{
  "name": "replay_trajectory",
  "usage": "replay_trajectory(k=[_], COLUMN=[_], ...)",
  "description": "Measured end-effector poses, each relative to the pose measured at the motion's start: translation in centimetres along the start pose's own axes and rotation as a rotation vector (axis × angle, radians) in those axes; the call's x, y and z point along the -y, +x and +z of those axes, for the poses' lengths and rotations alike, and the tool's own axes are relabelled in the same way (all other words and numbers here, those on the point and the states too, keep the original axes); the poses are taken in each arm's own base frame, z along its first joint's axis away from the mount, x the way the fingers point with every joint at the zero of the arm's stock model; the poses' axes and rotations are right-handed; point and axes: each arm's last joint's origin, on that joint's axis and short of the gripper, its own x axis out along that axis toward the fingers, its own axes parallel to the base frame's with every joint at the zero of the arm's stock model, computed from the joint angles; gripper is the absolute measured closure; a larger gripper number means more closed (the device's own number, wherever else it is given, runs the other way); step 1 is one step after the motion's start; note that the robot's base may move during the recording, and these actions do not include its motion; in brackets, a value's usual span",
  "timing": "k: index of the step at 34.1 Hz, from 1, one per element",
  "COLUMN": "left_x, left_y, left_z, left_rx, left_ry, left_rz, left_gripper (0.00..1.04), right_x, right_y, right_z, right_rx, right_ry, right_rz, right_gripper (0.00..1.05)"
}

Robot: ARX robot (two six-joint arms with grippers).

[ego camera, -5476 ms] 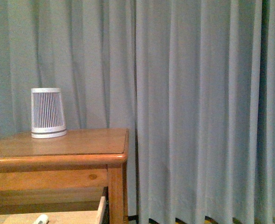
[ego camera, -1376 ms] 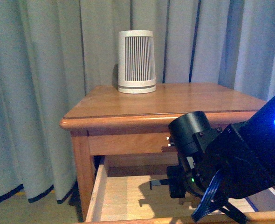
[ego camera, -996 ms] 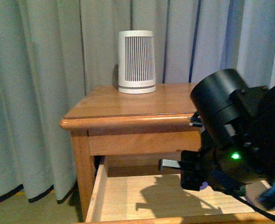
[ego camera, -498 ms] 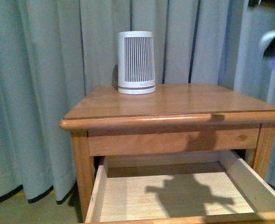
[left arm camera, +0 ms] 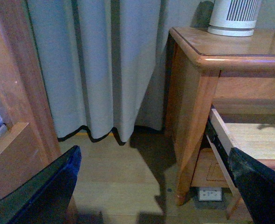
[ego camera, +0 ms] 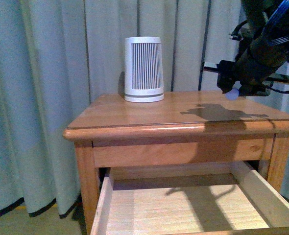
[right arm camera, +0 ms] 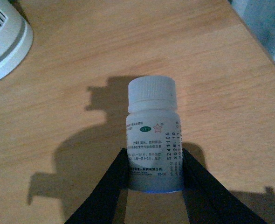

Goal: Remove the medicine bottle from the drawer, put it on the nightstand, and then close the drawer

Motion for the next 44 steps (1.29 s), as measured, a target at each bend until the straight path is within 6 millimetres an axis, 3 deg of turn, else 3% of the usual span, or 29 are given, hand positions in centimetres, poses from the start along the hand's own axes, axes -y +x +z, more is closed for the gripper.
replay_trajectory(k=[7,12,16,22,25,30,32,34,37,41,44], left_x=[0.0,0.0,0.0,0.0,0.0,0.0,0.0,0.0,0.0,0.0,0.0], left_y=[0.0,0.0,0.0,0.0,0.0,0.0,0.0,0.0,0.0,0.0,0.0], left_z=[0.0,0.0,0.0,0.0,0.0,0.0,0.0,0.0,0.0,0.0,0.0], left_rx=[0.0,0.0,0.0,0.0,0.0,0.0,0.0,0.0,0.0,0.0,0.0], left_ry=[0.0,0.0,0.0,0.0,0.0,0.0,0.0,0.0,0.0,0.0,0.0], left_rz=[0.0,0.0,0.0,0.0,0.0,0.0,0.0,0.0,0.0,0.0,0.0], left_gripper=[0.07,0.07,0.07,0.07,0.07,0.07,0.07,0.07,0.07,0.07,0.07], right_x=[-0.7,-0.7,-0.8,-0.5,0.1,2.8,4.4,5.6,7.8,9.5,10.6], right_y=[2.3,2.9,2.0,-2.0,-5.0,-11.7,-14.8,-16.6,-19.3,-21.2,-22.7], right_z=[-0.7,-1.1,-0.5,0.9,1.4,1.0,-0.6,-2.1,-6.1,-11.3,-16.4], right_rx=[-0.039,-0.028,0.043,0.202,0.279,0.434,0.486,0.483,0.438,0.321,0.192], right_ry=[0.007,0.004,-0.01,-0.047,-0.046,-0.021,-0.013,-0.015,-0.022,-0.033,-0.035], right_rz=[-0.035,-0.031,-0.018,0.002,-0.003,-0.064,-0.076,-0.073,-0.084,-0.088,-0.074], right_gripper=[0.76,0.5,0.29,0.06,0.07,0.07,0.07,0.07,0.07,0.07,0.07])
